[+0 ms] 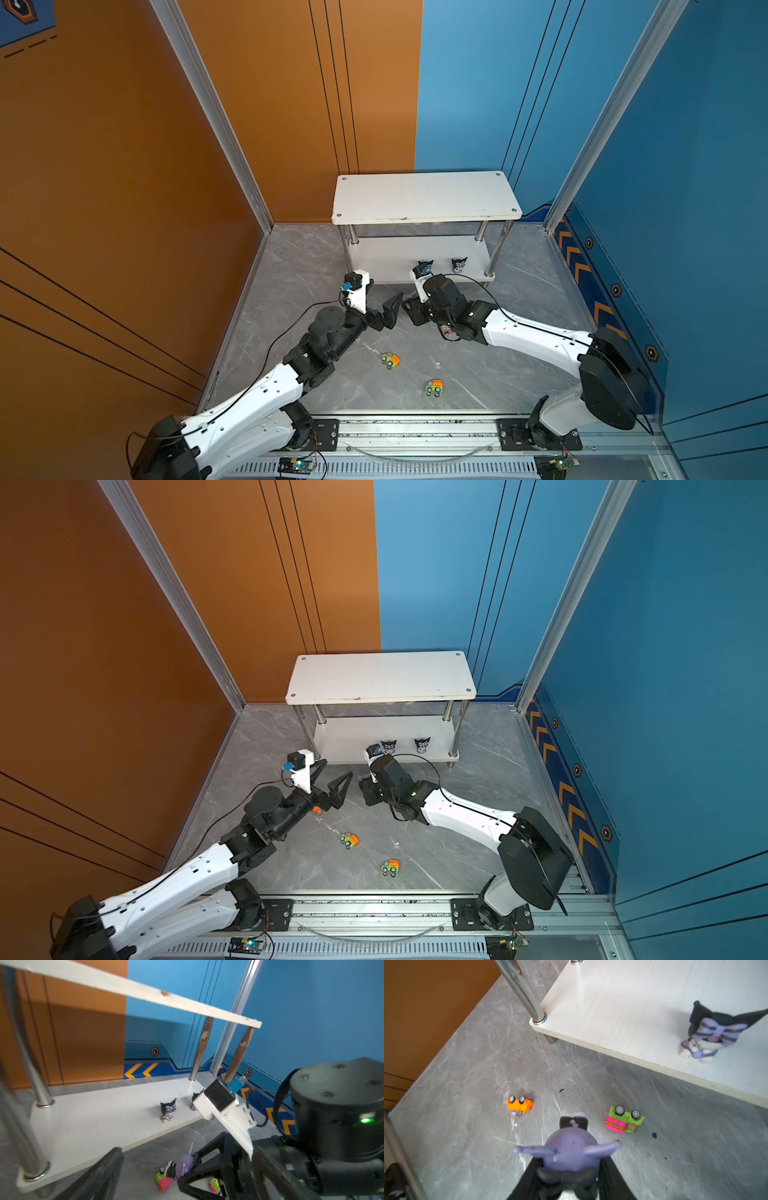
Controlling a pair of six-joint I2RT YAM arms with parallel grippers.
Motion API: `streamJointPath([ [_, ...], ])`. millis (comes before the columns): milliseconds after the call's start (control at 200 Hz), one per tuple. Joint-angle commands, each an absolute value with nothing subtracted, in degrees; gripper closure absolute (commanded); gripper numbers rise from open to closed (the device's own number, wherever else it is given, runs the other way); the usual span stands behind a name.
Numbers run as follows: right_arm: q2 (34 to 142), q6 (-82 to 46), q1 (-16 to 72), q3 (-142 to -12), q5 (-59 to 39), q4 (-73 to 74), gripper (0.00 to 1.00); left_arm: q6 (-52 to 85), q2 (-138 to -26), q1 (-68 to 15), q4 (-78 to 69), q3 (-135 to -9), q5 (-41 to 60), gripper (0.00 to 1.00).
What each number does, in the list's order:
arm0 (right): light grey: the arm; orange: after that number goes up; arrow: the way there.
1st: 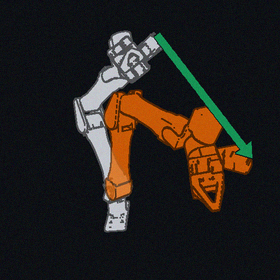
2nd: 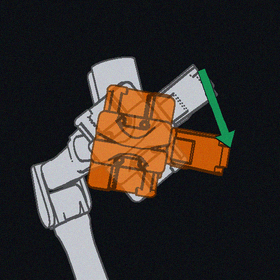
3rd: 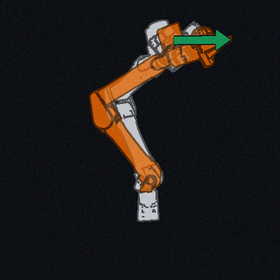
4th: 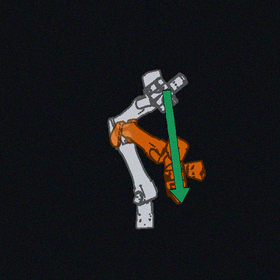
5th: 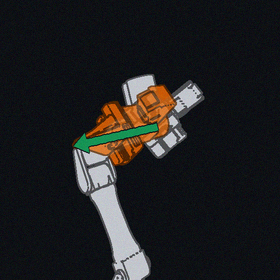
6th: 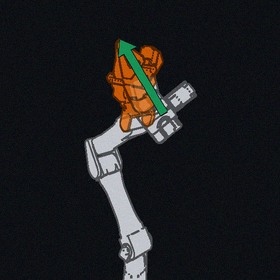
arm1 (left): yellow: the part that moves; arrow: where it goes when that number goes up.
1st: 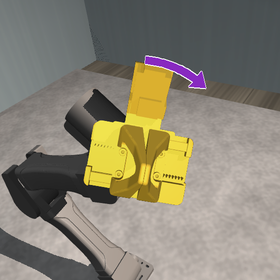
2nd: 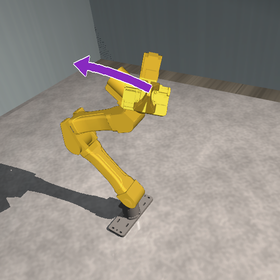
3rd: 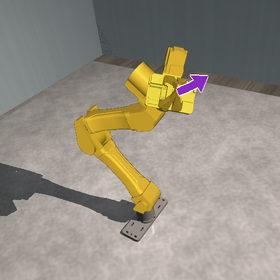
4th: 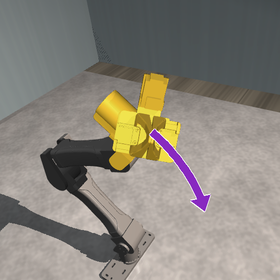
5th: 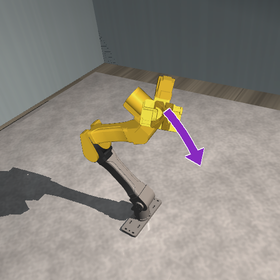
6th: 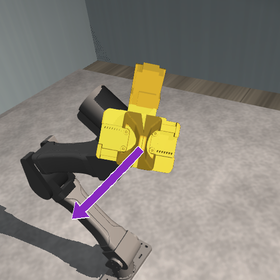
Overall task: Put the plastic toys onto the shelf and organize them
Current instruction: 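Carry the Kuromi into the lower shelf with the right gripper while left withdraws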
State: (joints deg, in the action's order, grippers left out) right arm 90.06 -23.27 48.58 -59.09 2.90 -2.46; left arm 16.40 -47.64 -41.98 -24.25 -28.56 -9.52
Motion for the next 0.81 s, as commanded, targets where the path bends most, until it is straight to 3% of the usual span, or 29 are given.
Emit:
streamJointPath([
  [0,96.08,-24.97,50.11,-64.98,12.82,1.66,0.93,14.50,-42.60,-41.53,-16.82,-26.63,-19.18,0.02],
  [195,109.21,-27.48,51.07,-74.84,22.95,6.12,0.97,14.63,-38.53,-40.96,-13.36,-25.09,-21.14,0.02],
  [400,120.55,-29.23,51.15,-86.61,25.46,2.52,0.97,14.86,-39.48,-39.92,-13.84,-24.65,-19.93,0.02],
  [801,128.02,-32.96,50.54,-96.00,27.90,-0.90,0.96,16.28,-39.74,-37.36,-13.24,-24.64,-16.56,0.02],
])
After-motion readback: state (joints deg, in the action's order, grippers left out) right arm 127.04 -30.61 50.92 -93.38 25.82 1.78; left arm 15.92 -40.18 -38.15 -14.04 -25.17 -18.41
